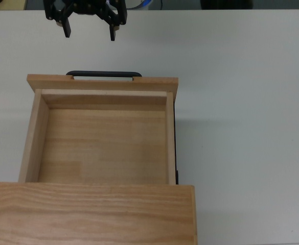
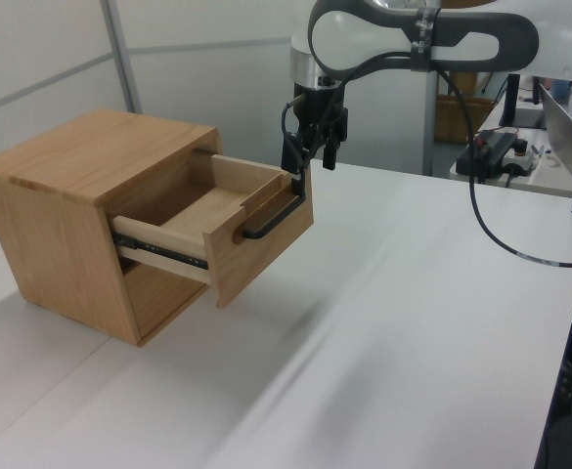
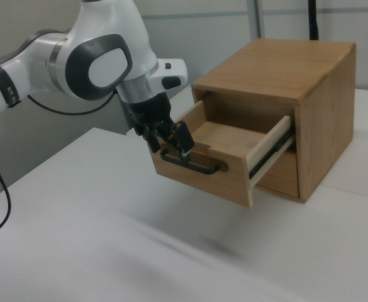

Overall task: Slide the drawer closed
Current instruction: 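Lower the gripper down to the drawer's black handle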

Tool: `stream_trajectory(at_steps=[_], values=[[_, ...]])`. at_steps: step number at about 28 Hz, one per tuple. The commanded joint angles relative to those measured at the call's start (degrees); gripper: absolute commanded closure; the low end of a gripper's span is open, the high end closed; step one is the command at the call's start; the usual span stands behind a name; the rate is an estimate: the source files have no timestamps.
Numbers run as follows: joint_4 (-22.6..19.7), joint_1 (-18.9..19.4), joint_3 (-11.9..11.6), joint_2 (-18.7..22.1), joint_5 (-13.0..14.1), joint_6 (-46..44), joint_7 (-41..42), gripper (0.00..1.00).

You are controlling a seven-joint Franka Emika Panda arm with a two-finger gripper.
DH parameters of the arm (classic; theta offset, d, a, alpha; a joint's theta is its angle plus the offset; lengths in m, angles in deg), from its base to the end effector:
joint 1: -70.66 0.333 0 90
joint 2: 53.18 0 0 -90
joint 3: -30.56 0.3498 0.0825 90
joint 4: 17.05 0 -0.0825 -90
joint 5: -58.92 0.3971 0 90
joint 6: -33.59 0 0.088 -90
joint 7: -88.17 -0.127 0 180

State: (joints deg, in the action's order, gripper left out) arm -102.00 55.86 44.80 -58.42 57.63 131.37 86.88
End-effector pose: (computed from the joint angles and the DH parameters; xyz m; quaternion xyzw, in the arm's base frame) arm 0.6145 -0.0161 0.6423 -0.9976 0.0166 -0.0676 0.0004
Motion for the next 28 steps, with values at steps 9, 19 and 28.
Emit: stream_trajectory(at_steps=[9, 19, 28], values=[[-0.6, -0.1, -0.5, 1.7, 1.5, -3.4, 3.1, 0.71], [-0.6, -0.1, -0.4, 1.7, 1.5, -4.1, 2.8, 1.00], [-0.6, -0.1, -0.4, 1.5, 1.5, -4.3, 3.1, 1.00]])
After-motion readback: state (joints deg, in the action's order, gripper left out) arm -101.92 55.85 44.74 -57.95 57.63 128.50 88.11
